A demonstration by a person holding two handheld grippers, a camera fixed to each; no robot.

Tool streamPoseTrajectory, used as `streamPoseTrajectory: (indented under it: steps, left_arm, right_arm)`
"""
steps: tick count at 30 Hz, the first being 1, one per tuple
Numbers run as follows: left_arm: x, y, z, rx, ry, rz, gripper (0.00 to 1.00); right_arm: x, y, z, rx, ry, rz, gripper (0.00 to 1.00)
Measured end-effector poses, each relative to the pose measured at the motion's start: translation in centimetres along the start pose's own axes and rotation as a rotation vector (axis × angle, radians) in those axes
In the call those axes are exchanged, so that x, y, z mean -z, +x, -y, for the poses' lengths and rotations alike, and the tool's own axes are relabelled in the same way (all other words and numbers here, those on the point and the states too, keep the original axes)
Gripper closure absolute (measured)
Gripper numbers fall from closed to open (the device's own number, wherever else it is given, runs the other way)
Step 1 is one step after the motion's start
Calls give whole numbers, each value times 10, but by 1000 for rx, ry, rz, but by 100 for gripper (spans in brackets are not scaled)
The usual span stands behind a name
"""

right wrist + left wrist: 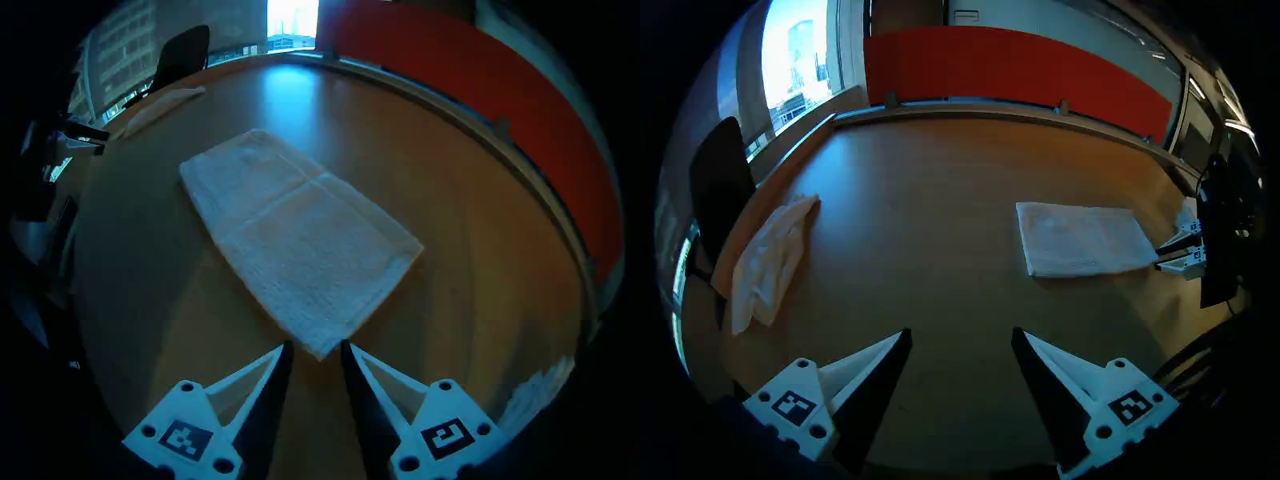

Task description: Fold towel

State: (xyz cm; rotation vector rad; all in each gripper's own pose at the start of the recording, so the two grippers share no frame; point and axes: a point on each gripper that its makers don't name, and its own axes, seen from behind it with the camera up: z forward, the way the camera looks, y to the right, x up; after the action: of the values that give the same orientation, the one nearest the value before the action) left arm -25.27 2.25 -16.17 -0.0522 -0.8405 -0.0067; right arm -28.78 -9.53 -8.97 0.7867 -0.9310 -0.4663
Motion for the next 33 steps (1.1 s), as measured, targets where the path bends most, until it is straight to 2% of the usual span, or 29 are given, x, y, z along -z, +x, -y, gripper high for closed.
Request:
streamPoseTrajectory:
  steps: [9, 13, 19, 23, 33]
  left_arm:
    - [3, -2, 4, 3, 8, 1, 7]
    - [3, -2, 5, 6, 8, 2, 7]
    - [3, 0, 4, 5, 5, -1, 8]
    - [2, 1, 3, 2, 3, -4, 8]
    - [1, 3, 3, 5, 3, -16, 8]
  right_arm:
    - [-3, -3, -4, -7, 1, 8, 59]
    - [-5, -4, -2, -9, 9, 9, 69]
    - [-7, -3, -2, -17, 12, 3, 93]
    - [-6, 1, -2, -26, 15, -11, 97]
    - [3, 14, -3, -29, 2, -44, 97]
